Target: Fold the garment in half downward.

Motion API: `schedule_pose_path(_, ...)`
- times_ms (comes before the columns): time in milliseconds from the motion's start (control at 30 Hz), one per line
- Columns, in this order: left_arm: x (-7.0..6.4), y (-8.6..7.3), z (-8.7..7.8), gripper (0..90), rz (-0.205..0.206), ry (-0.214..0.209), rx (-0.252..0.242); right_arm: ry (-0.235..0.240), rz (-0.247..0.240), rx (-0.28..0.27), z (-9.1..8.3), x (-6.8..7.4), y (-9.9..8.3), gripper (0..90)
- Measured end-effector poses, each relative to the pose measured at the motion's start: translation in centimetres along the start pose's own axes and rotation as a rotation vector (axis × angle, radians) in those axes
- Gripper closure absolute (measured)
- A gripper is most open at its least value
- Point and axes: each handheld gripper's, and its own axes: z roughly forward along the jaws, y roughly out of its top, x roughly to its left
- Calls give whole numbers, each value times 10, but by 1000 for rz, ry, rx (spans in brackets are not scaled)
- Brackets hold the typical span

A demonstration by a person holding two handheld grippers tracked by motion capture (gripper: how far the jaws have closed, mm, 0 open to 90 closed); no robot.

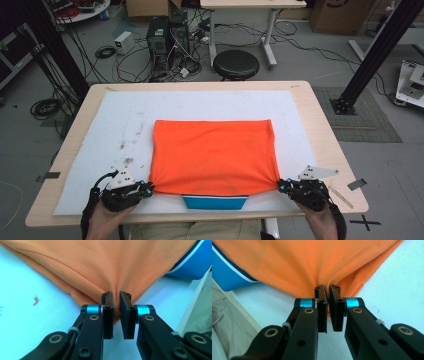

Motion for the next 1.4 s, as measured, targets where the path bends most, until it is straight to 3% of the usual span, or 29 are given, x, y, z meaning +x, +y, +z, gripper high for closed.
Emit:
schedule_pose_path(200,-2,-6,1,818,-5,-3,2,4,27,7,-1,-3,-8,869)
schedule_pose_path(333,2,-8,2,813,-21,-33,0,9,34,23,4,-6,-12,865)
schedule_pose_path(367,3,-7,1,792,-18,-38,3,14,37,31,6,-6,-13,853)
schedule_pose_path(467,4,-3,-4,640,-30,-14,-27,-11,29,15,4,-3,-9,699)
schedule_pose_path(533,5,4,-7,626,-33,-7,-62,-30,23,-5,1,2,1,679)
schedule_pose_path(600,4,13,-5,636,-20,2,-66,-21,3,-23,2,8,13,676)
schedule_pose_path(700,0,28,5,683,5,16,-62,9,-57,-36,15,22,39,655)
schedule_pose_path(800,0,36,18,727,-4,-16,-61,45,-99,-11,41,37,60,628)
schedule_pose_path(967,6,26,35,733,-41,-37,23,60,-73,58,76,36,58,631)
schedule_pose_path(1033,8,20,35,734,-39,-39,45,54,-81,59,79,35,51,663)
schedule_pose_path(1100,9,18,30,733,-48,-54,34,62,-67,63,76,33,49,664)
schedule_pose_path(1200,13,22,24,659,-61,-37,-5,56,-52,61,73,36,60,598)
schedule_pose_path(1300,17,30,17,598,-84,-18,-61,97,-80,11,79,47,83,612)
schedule_pose_path(1400,21,38,13,576,-97,0,-105,127,-117,-1,96,59,107,661)
